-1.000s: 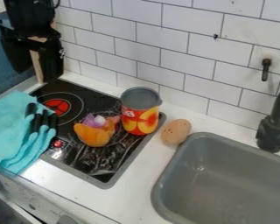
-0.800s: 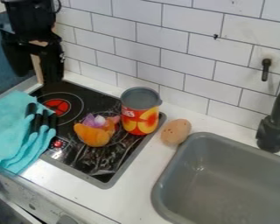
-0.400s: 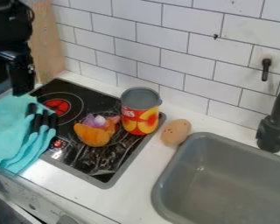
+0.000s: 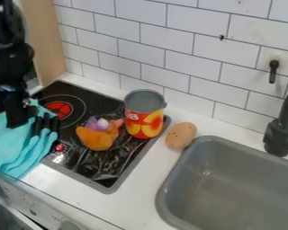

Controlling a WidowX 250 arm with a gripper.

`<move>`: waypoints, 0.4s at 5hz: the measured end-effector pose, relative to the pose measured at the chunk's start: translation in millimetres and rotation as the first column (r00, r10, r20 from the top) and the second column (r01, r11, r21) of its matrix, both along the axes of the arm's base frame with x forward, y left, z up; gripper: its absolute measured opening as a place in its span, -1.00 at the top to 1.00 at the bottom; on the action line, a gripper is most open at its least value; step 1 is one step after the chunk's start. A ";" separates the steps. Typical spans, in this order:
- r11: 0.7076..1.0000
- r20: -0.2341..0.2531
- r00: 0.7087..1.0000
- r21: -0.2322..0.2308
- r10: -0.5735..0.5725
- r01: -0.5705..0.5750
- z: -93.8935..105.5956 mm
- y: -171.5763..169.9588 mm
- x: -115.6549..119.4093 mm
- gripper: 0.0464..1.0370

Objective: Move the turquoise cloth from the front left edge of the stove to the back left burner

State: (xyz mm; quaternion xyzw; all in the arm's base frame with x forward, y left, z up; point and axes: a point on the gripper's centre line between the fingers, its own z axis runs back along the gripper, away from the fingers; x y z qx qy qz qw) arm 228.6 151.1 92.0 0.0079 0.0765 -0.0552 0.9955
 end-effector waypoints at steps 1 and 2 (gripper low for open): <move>1.000 -0.054 0.999 0.022 -0.010 0.011 -21.1 14.2 3.1 -0.93; 0.999 -0.088 0.996 0.039 0.034 -0.031 -28.4 39.9 -0.9 -0.93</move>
